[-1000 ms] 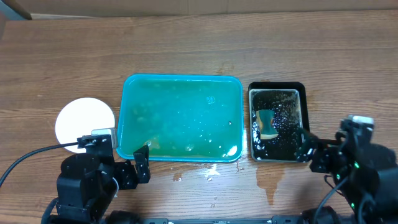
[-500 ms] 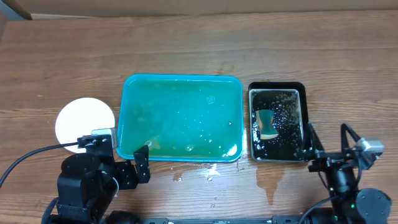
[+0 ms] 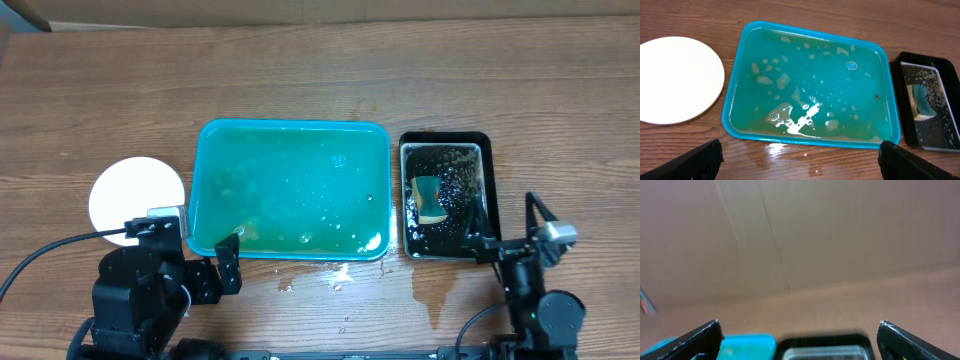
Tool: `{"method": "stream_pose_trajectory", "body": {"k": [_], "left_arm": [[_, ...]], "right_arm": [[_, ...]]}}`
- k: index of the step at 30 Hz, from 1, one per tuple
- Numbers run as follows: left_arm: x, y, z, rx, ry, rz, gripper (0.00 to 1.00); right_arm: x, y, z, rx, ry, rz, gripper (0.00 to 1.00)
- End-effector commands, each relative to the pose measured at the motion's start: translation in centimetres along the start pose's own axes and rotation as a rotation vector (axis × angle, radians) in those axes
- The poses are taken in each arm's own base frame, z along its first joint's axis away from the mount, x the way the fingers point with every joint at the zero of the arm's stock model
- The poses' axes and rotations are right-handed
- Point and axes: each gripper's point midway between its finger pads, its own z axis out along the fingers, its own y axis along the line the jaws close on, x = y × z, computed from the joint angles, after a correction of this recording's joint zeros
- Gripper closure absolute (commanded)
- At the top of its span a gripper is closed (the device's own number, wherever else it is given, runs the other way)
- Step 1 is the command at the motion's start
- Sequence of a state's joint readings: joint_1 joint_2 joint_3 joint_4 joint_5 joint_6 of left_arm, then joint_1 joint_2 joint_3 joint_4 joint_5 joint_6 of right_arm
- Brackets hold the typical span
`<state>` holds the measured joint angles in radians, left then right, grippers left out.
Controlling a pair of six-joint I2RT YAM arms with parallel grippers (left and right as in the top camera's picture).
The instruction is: Clean dirty plates on tray and stack at the side
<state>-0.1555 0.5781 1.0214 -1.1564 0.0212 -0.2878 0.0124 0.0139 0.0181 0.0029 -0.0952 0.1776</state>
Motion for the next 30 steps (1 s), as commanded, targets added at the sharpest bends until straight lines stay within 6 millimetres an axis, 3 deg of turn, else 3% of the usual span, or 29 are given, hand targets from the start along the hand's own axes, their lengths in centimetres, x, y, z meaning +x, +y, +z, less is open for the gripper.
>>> {"method": "stream_pose_trajectory", "body": {"k": [1,3,30], "left_arm": [[0.1,0.2,0.1,-0.01,-0.001,0.012,0.0],[0.1,0.2,0.1,-0.01,-0.001,0.012,0.0],[0.1,0.2,0.1,-0.01,-0.001,0.012,0.0]], "right_arm": [[1.1,0.3,-0.1,-0.028,0.037,-0.061,0.0],[2.2,0.3,-0.1,-0.035,0.083,-0.079,0.0],[2.1,0.3,-0.1,-0.034,0.079,-0.089,0.0]]}}
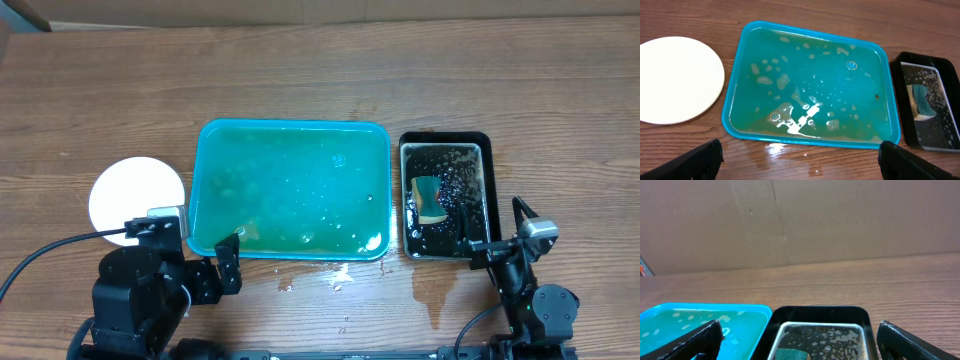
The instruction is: Clean dirty plates on tray and stack at the side
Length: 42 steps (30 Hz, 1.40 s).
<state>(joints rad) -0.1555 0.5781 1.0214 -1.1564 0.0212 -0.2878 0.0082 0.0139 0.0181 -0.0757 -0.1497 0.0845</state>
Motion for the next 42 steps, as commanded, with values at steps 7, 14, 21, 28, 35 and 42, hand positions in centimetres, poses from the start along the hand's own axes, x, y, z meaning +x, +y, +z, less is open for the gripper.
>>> {"method": "stream_pose_trajectory", "body": {"k": [7,14,21,28,35,42], "left_arm": [[0.1,0.2,0.1,-0.01,-0.002,0.012,0.0],[0.1,0.2,0.1,-0.01,-0.001,0.012,0.0],[0.2,1.3,0.2,-0.064,-0.005,0.021,0.0],[1.2,3.1,3.0,-0.088,-0.109,-0.03,0.0],[2.8,2.7,7.1,0.031,-0.301,-0.017,0.0],[2.3,2.6,9.0,0.096,-0.51,0.007,0.0]], "right_arm": [[0.1,-0.1,0.0,0.001,-0.007,-0.008,0.0],[0.1,-0.1,0.0,0.001,-0.007,-0.008,0.0],[0.1,-0.1,0.0,0.001,-0.007,-0.008,0.0],[0.1,-0.1,0.0,0.001,-0.007,-0.008,0.0],[0.1,-0.1,0.0,0.001,-0.007,-0.008,0.0],[0.1,-0.1,0.0,0.001,-0.007,-0.008,0.0]]}}
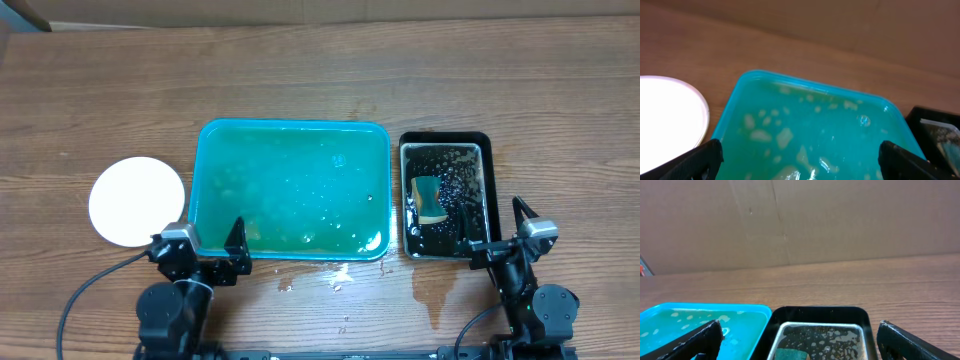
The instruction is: Clean dirty plates on tray and stack at the side
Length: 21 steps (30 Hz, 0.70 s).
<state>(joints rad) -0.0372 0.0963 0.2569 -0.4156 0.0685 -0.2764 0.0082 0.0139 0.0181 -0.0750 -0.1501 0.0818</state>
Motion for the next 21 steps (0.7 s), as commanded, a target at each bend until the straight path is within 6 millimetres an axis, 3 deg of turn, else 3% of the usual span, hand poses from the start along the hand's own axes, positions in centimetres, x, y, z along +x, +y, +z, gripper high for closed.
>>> {"method": "stream_pose_trajectory", "body": {"k": [1,7,9,17,21], "left_arm": [[-0.3,-0.1,0.4,0.029,-0.086,0.028,0.0],[-2.7,0.7,0.9,0.002,-0.294,0.044,0.0],[-3.2,0.3,1.0,0.019,-0.354,0.12,0.0],[1.1,1.5,2.3,-0.013,-0.184,0.118,0.0],[1.0,1.6,2.2,-0.016,-0.188,0.118,0.0]], "right_arm": [[0.1,-0.1,0.0,0.001,-0.006,-0.005,0.0],[0.1,-0.1,0.0,0.001,-0.007,-0.005,0.0],[0.1,-0.1,0.0,0.001,-0.006,-0.005,0.0],[0.1,-0.1,0.0,0.001,-0.006,-0.005,0.0],[0.1,-0.1,0.0,0.001,-0.006,-0.005,0.0]]}}
